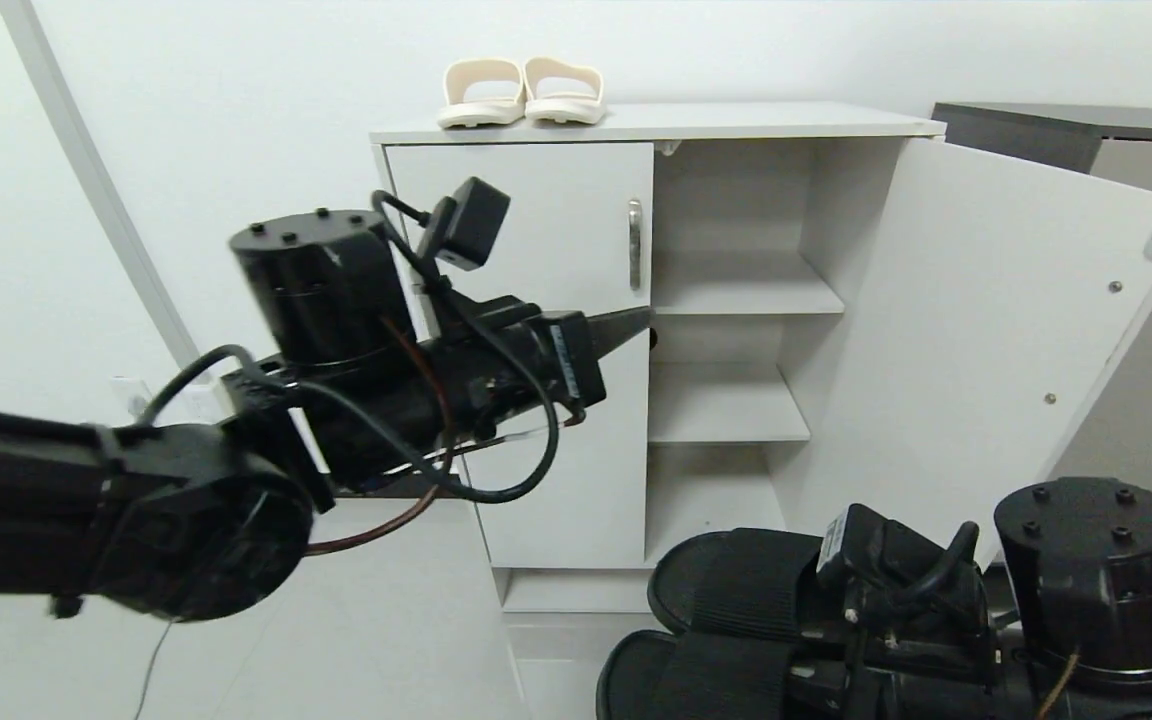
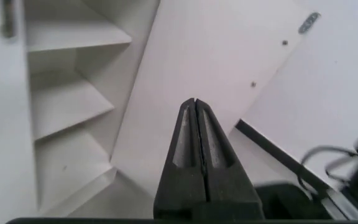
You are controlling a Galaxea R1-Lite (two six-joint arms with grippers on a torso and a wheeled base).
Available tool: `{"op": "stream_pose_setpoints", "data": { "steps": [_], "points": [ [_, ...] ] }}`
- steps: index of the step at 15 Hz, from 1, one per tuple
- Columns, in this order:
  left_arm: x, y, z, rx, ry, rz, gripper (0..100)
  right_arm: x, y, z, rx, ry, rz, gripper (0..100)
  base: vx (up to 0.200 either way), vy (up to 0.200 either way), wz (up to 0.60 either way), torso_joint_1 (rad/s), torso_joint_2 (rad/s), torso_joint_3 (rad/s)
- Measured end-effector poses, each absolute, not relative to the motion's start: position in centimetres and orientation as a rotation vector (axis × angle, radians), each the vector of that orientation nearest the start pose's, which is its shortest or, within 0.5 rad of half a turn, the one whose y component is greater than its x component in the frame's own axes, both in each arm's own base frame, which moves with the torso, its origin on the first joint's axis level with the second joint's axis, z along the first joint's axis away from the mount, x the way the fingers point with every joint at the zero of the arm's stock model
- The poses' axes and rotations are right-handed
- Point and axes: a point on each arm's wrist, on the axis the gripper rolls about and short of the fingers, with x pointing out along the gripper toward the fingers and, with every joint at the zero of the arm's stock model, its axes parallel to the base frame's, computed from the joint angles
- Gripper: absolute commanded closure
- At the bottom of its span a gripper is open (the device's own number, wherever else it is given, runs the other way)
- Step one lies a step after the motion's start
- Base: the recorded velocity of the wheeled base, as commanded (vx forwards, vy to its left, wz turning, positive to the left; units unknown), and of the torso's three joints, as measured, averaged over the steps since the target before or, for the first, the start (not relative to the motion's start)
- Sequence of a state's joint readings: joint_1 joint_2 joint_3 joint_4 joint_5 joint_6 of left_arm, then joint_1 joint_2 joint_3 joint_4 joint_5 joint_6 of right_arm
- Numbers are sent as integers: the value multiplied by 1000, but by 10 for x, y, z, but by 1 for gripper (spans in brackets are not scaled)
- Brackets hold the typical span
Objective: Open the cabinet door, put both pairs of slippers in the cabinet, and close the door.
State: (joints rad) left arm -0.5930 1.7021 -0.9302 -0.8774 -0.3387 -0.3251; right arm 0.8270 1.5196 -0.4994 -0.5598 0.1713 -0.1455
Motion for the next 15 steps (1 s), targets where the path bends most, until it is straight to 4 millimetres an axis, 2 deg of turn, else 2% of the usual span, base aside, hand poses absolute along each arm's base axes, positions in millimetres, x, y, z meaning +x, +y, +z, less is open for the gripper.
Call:
{"op": "stream_pose_setpoints", "data": {
  "steps": [4, 6, 8, 11, 13, 15],
  "points": [
    [207, -113, 244, -312, 34, -815, 100, 156, 173, 144, -284, 386, 1005, 100, 0, 0, 0, 0, 0, 0],
    [169, -81, 242, -310, 56, -747, 100, 157, 171, 146, -281, 381, 995, 100, 0, 0, 0, 0, 0, 0],
    [123, -52, 235, -309, 105, -675, 100, 158, 170, 147, -278, 376, 991, 100, 0, 0, 0, 0, 0, 0],
    [51, -20, 209, -314, 192, -541, 100, 161, 169, 149, -271, 373, 978, 100, 0, 0, 0, 0, 0, 0],
    [18, -10, 187, -314, 186, -451, 100, 167, 167, 149, -265, 375, 956, 100, 0, 0, 0, 0, 0, 0],
    [-2, -3, 160, -305, 163, -344, 100, 171, 165, 150, -258, 365, 939, 100, 0, 0, 0, 0, 0, 0]
  ]
}}
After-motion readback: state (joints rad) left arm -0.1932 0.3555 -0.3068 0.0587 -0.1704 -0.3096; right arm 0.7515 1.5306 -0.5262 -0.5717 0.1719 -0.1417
